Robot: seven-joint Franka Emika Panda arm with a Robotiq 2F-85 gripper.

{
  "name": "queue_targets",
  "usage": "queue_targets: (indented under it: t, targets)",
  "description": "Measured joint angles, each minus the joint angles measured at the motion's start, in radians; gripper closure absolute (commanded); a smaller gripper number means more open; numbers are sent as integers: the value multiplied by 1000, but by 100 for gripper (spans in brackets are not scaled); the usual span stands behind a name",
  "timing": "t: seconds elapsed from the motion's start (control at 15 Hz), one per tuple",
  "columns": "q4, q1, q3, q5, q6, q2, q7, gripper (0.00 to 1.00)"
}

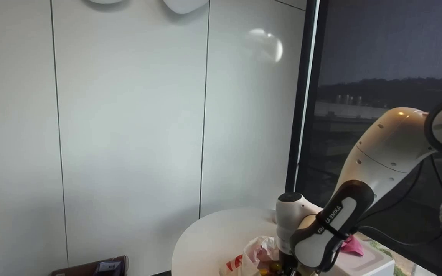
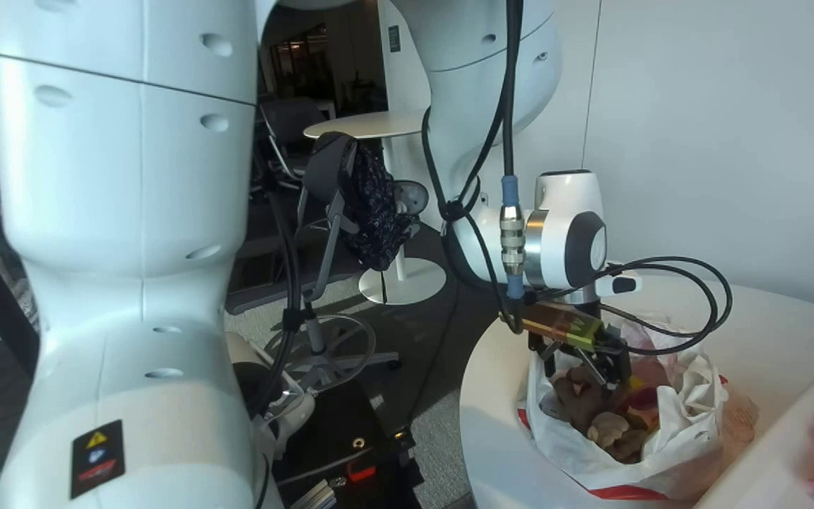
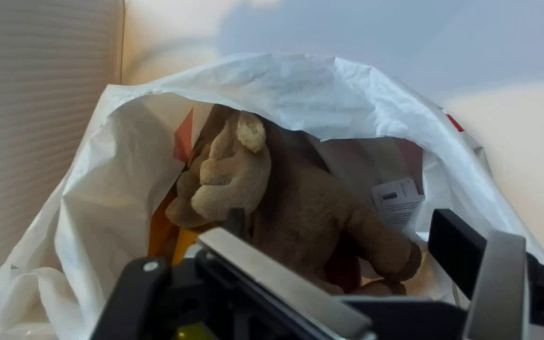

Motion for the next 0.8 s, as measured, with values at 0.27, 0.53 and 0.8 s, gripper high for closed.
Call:
queue_targets:
  t: [0.27, 0.53, 0.8]
  targets:
    - [91, 0, -48, 1, 21, 109, 0, 2]
    - [170, 0, -65, 33, 36, 222, -2, 35]
    - [208, 0, -66, 72, 35, 282, -12, 67]
